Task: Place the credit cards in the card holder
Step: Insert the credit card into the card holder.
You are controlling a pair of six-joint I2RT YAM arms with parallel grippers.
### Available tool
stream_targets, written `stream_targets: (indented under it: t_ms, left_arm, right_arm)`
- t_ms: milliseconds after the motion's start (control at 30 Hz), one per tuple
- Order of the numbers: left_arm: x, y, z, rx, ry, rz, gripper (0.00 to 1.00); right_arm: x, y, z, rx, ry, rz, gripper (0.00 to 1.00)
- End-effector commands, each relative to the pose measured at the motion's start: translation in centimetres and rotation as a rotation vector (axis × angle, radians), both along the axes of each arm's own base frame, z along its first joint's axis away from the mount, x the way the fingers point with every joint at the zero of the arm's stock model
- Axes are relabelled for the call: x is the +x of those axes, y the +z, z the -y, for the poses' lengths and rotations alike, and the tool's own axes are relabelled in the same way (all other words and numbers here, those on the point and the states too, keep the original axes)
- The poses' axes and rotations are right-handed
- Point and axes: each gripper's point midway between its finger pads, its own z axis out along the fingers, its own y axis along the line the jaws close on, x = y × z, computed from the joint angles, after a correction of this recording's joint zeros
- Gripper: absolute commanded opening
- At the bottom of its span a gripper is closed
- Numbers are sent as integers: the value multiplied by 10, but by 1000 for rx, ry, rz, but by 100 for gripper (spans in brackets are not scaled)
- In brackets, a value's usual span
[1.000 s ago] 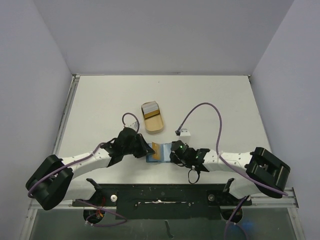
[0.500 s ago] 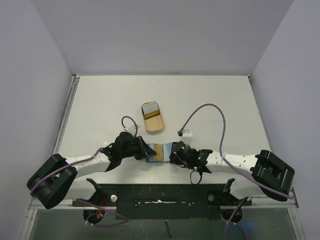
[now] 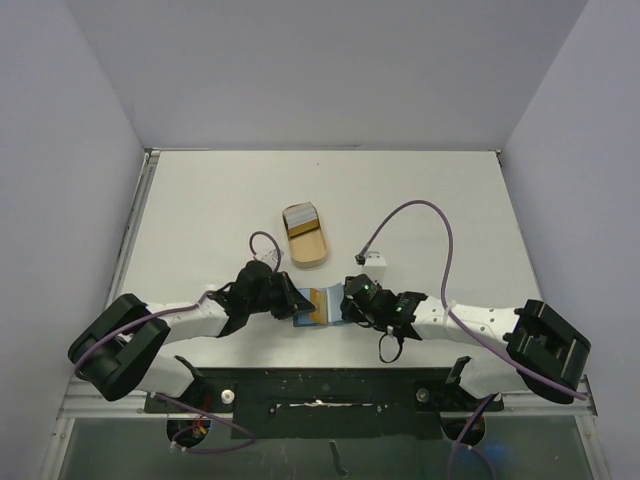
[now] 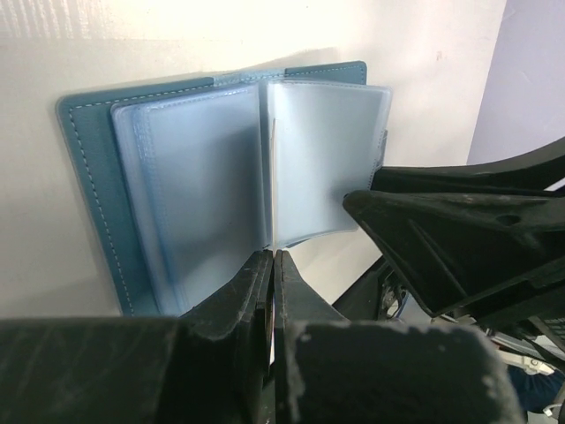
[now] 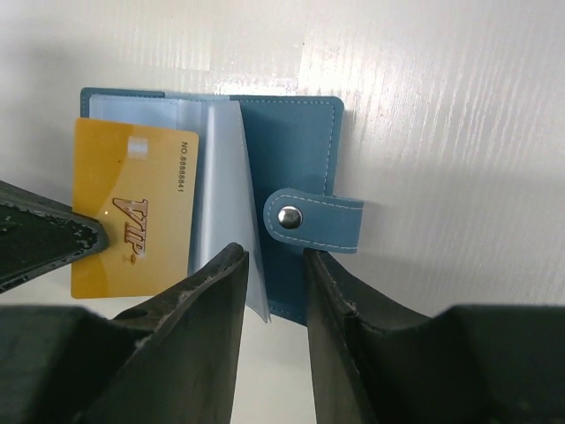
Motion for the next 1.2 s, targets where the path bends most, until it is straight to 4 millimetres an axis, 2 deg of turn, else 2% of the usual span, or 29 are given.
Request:
stream_targets:
  t_ms: [0,133,400,633,1167]
  left_arm:
    - [17,24,14,-56,-16,89,0]
    - [19,21,14,-47,-15,87,0]
    - [21,23,17,-67,-1,84,0]
    - [23,30,20,-106,8,91,0]
    - [20,6,17,-60,13,35,0]
  right_arm:
    - [18,22,-6,9,-19,71,32]
    - [20,21,-4,-2,-22,73,28]
    - [15,4,2,-11,-33,48,16]
    - [8,-8,5,-4,-37,20,16]
    - [5,-10,6,6,-43,14,16]
